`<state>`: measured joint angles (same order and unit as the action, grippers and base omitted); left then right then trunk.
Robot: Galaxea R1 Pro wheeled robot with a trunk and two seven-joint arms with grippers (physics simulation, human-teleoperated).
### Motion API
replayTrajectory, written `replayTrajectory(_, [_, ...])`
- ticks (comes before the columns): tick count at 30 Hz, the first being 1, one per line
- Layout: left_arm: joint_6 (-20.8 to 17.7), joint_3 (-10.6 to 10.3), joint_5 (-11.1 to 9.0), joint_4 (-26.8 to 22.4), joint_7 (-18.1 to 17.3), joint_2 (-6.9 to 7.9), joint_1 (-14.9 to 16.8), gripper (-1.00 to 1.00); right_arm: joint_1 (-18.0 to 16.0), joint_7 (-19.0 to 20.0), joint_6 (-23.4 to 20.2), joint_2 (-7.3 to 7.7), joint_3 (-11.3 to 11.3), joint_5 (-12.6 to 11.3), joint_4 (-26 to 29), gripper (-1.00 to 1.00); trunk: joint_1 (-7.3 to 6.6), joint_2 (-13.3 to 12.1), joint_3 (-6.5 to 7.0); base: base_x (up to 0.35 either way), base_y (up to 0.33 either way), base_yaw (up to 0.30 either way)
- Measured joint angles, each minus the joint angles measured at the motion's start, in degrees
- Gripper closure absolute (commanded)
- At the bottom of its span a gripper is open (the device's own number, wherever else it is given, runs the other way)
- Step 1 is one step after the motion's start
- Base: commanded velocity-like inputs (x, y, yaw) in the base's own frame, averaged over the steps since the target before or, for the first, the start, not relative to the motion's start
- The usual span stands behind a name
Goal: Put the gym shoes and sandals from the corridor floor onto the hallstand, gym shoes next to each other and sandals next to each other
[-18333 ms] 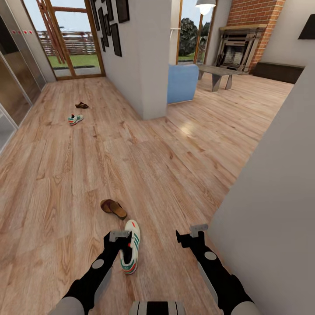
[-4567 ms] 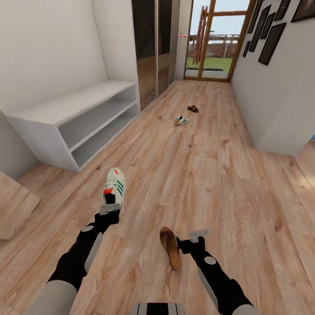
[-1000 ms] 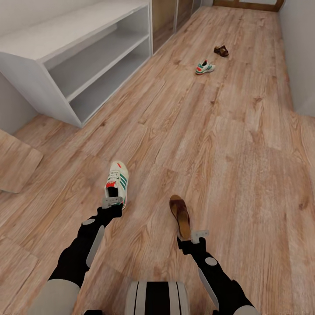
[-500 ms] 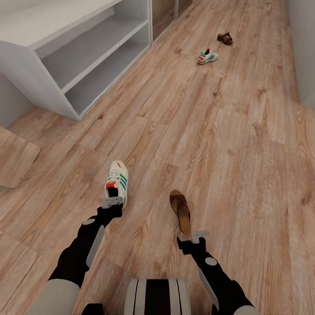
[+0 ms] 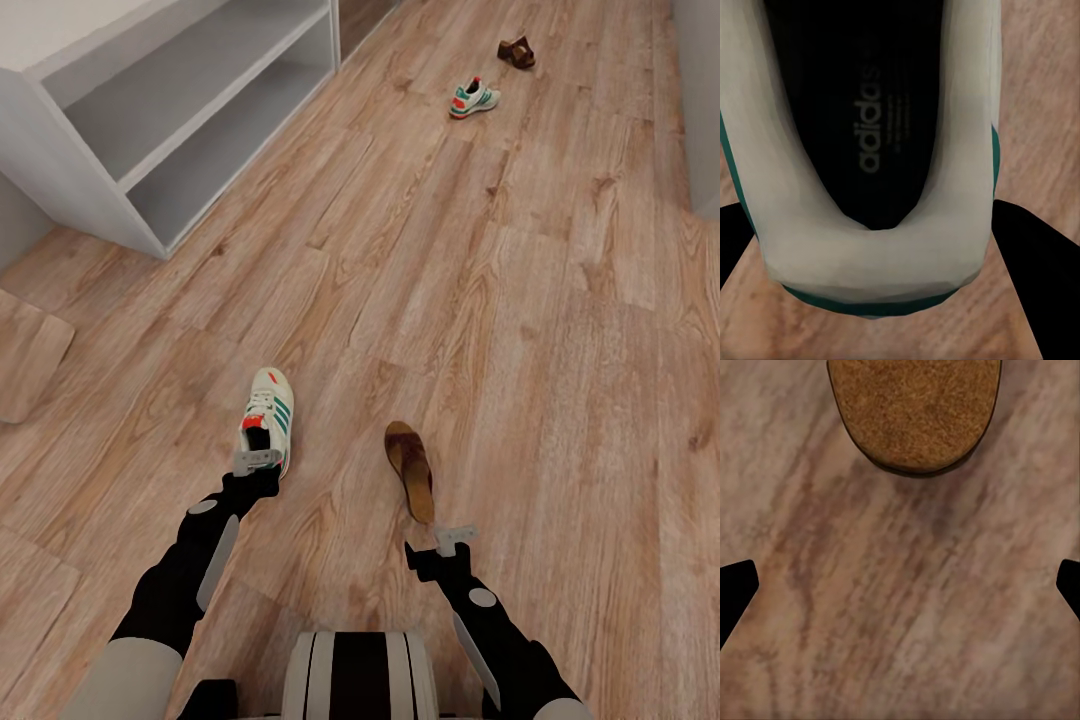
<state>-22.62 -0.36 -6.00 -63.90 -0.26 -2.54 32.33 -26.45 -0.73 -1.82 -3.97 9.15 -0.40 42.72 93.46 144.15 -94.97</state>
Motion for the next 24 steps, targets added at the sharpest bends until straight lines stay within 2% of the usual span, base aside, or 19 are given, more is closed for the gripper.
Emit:
replayTrajectory(7, [0.00,-0.02,0.00,-0.01,0.00,0.00,0.00,1.00,0.00,0.01,0.00,0.00,0.00,0.00,0.01,-1.00,0.00,0.00,-0.03,0.008,0.000,-0.003])
replayTrajectory(14, [0.00,-0.02,0.00,-0.01,0.00,0.00,0.00,1.00,0.00,0.01,0.00,0.00,0.00,0.00,0.01,-1.00,-0.02,0.00,-0.04,0.207,0.000,0.000])
replayTrajectory(24, [0.01,-0.10,0.02,-0.01,0.00,0.00,0.00,1.00,0.00,0.02,0.00,0.02,0.00,0.00,0.01,-1.00,0.00,0.00,-0.04,0.030,0.000,0.000])
